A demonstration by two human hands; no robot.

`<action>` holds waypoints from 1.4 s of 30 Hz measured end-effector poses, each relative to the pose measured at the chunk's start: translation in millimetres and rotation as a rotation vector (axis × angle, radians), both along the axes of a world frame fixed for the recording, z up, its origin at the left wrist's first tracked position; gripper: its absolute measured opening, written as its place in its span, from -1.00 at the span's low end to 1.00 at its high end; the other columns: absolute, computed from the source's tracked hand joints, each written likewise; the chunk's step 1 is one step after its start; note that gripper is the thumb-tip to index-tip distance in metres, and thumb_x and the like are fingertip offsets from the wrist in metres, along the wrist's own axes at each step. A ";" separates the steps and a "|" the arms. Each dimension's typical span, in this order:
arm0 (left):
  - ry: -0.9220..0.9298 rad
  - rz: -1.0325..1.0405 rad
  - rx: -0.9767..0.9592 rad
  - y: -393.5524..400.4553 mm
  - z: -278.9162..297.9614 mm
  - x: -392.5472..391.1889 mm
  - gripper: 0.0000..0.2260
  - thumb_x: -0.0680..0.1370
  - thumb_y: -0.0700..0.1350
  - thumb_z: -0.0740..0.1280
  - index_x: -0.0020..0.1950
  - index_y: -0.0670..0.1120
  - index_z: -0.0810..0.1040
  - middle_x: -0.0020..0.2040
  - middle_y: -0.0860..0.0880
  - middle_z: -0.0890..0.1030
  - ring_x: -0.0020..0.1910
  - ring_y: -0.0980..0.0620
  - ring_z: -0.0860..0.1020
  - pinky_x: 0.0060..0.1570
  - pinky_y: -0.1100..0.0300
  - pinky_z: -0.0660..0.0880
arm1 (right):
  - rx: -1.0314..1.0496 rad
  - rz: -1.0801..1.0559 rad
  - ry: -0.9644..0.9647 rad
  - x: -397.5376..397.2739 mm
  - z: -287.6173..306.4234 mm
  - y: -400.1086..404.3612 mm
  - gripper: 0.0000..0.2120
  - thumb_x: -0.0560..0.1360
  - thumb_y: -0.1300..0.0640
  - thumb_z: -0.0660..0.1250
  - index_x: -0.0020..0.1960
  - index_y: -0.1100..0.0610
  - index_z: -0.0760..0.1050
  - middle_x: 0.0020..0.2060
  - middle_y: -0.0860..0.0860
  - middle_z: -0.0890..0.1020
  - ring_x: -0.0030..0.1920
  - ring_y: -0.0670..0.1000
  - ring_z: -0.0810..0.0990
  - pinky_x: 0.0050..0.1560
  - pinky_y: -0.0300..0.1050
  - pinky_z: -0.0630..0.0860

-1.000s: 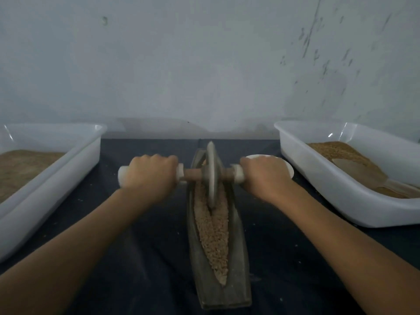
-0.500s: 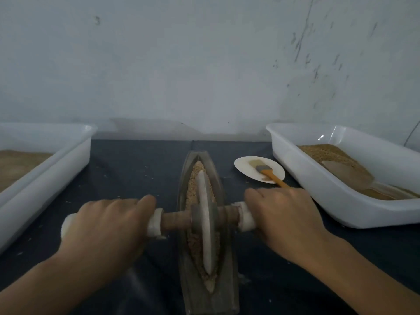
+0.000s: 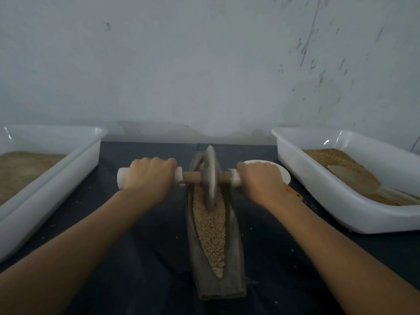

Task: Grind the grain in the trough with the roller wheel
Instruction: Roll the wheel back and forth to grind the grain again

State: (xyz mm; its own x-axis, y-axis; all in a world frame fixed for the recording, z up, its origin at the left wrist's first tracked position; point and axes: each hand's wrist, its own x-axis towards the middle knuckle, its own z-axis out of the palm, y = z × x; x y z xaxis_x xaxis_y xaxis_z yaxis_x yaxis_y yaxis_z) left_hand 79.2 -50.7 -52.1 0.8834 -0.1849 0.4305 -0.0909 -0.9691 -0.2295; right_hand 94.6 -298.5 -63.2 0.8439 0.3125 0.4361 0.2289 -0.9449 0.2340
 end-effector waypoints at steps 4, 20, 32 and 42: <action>0.022 -0.115 0.017 11.0 -6.7 -66.7 -0.65 0.40 0.10 0.39 -0.20 0.13 0.18 -0.36 0.13 0.36 -0.41 0.10 0.37 -0.38 0.16 0.27 | -0.072 0.097 -0.099 -76.5 1.2 -16.4 -0.61 0.12 -0.07 0.58 -0.26 -0.05 0.39 -0.47 -0.03 0.49 -0.49 -0.05 0.46 -0.55 -0.24 0.15; 0.033 0.015 -0.083 7.8 -10.1 30.6 -0.81 0.49 0.06 0.31 -0.13 0.07 0.30 -0.25 0.06 0.47 -0.33 0.00 0.40 -0.31 0.11 0.29 | -0.076 -0.029 -0.077 22.1 11.8 5.3 -0.80 0.43 -0.01 0.37 -0.13 0.02 0.35 -0.21 0.05 0.61 -0.22 0.15 0.57 -0.34 -0.06 0.23; -0.012 -0.217 0.032 17.1 1.4 -113.9 -0.51 0.07 -0.01 0.60 -0.30 0.05 0.29 -0.52 0.10 0.34 -0.63 0.08 0.29 -0.46 0.29 -0.01 | -0.051 0.180 0.030 -102.8 8.0 -26.2 -0.45 0.02 -0.03 0.62 -0.34 -0.12 0.22 -0.57 -0.13 0.32 -0.58 -0.13 0.23 -0.58 -0.28 0.17; 0.006 0.023 -0.007 -0.5 8.1 19.3 -0.85 0.47 -0.04 0.33 -0.11 0.01 0.35 -0.24 0.00 0.50 -0.32 -0.06 0.39 -0.29 0.08 0.31 | 0.062 -0.035 -0.007 33.3 -6.5 -7.1 -0.70 0.41 -0.12 0.34 -0.23 -0.06 0.22 -0.34 -0.03 0.51 -0.37 0.07 0.41 -0.35 -0.10 0.24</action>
